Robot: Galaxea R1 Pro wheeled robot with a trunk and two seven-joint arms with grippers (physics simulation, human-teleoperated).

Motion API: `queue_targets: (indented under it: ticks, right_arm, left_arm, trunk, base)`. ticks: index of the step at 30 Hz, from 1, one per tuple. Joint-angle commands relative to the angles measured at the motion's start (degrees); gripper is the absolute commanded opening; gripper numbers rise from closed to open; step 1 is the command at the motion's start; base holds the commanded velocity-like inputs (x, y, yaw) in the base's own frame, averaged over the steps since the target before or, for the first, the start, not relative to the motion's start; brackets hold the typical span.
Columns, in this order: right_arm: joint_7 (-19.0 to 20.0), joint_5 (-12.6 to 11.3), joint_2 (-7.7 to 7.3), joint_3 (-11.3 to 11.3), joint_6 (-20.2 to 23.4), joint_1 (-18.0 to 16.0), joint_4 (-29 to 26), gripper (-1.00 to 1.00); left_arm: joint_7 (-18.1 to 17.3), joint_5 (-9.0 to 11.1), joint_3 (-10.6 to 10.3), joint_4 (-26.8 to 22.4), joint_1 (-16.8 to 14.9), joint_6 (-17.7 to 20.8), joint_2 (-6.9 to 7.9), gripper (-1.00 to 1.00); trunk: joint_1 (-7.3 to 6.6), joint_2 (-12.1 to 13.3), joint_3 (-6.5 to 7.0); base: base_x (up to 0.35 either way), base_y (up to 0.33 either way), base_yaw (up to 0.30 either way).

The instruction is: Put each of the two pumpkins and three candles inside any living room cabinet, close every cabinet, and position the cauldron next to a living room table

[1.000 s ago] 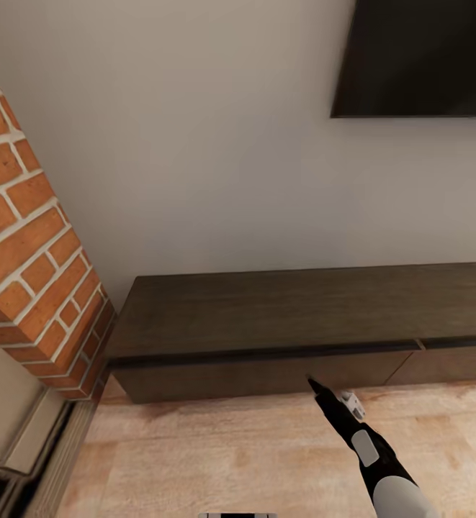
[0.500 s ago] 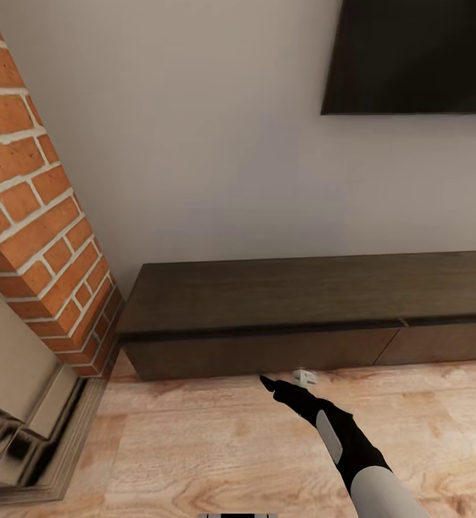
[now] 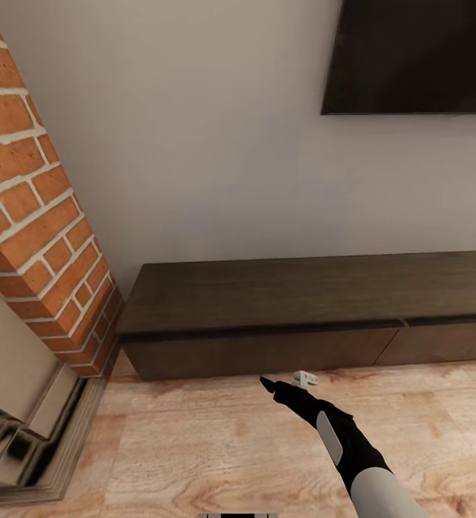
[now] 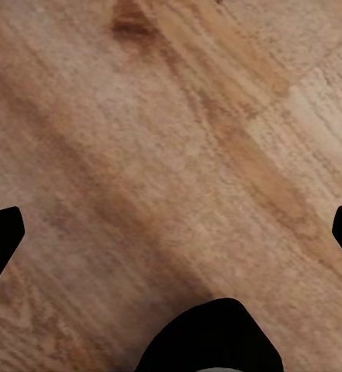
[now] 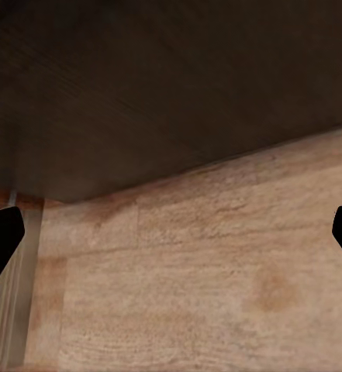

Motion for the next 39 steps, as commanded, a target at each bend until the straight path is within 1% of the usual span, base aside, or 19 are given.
queue_targets:
  ticks: [1, 8, 10, 14, 18, 19, 22, 23, 24, 28, 34, 39]
  right_arm:
    - [0.27, -0.51, 0.07, -0.35, 0.57, -0.02, -0.05, 1.00]
    - [0.27, -0.51, 0.07, -0.35, 0.57, -0.02, -0.05, 1.00]
    - [0.04, 0.05, -0.33, -0.73, 0.58, 0.28, -0.49, 1.00]
    - [-0.52, 0.31, -0.50, -0.50, 1.86, 0.44, -0.86, 1.00]
    - [-0.74, 0.43, -0.58, 0.18, 3.14, 0.55, -1.08, 1.00]
    - [-0.76, 0.44, -0.58, 0.60, 6.27, 0.57, -1.12, 1.00]
    - [-0.81, 0.47, -0.60, 1.98, 6.57, 0.77, -1.26, 1.00]
    - [-0.81, 0.47, -0.60, 1.98, 6.57, 0.77, -1.26, 1.00]
    - [-0.84, 0.48, -0.61, 2.56, 6.62, 0.82, -1.30, 1.00]
    - [-0.88, 0.48, -0.59, 3.46, 6.59, 0.99, -1.36, 1.00]
    - [-0.92, 0.55, -0.54, 3.89, 6.39, 1.08, -1.45, 1.00]
    - [-0.93, 1.53, -0.51, 3.97, 6.30, 1.15, -1.72, 1.00]
  left_arm:
    - [0.26, 0.32, 0.01, -0.14, 0.02, 0.27, 0.01, 1.00]
    - [0.26, 0.32, 0.01, -0.14, 0.02, 0.27, 0.01, 1.00]
    - [-0.39, 0.42, 0.67, -0.80, 0.68, -0.39, 0.67, 1.00]
    - [-1.68, 0.41, 1.97, -1.85, 1.09, -0.59, 1.93, 1.00]
    - [-1.96, 0.49, 3.26, -2.11, 1.18, -0.51, 2.26, 1.00]
    - [-1.99, 0.50, 3.86, -2.13, 1.18, -0.49, 2.30, 1.00]
    - [-2.06, 0.48, 4.00, -2.20, 1.21, -0.34, 2.38, 1.00]
    - [-2.06, 0.48, 4.00, -2.20, 1.21, -0.34, 2.38, 1.00]
    - [-2.07, 0.49, 4.02, -2.21, 1.21, -0.29, 2.40, 1.00]
    - [-2.09, 0.56, 4.05, -2.22, 1.22, -0.06, 2.42, 1.00]
    - [-2.09, 0.61, 4.06, -2.23, 1.22, -0.02, 2.43, 1.00]
    - [-2.09, 0.61, 4.09, -2.23, 1.22, -0.03, 2.43, 1.00]
  trunk:
    - [-0.01, -0.02, -0.04]
    - [-0.01, -0.02, -0.04]
    - [-0.01, -0.02, 0.02]
    - [-0.01, -0.02, 0.27]
    - [-0.01, -0.02, 0.58]
    - [-0.01, -0.02, 0.67]
    - [-0.01, -0.02, 0.93]
    - [-0.01, -0.02, 1.02]
    - [-0.01, -0.02, 1.11]
    - [-0.01, -0.02, 1.47]
    - [-0.01, -0.02, 2.01]
    - [1.09, -2.03, 1.56]
  base:
    - [0.000, 0.000, 0.000]
    - [0.000, 0.000, 0.000]
    - [0.000, 0.000, 0.021]
    - [0.000, 0.000, 0.044]
    - [0.000, 0.000, 0.055]
    - [0.000, 0.000, 0.059]
    - [0.000, 0.000, 0.061]
    - [0.000, 0.000, 0.061]
    - [0.000, 0.000, 0.062]
    - [0.000, 0.000, 0.062]
    - [0.000, 0.000, 0.062]
    - [0.000, 0.000, 0.062]
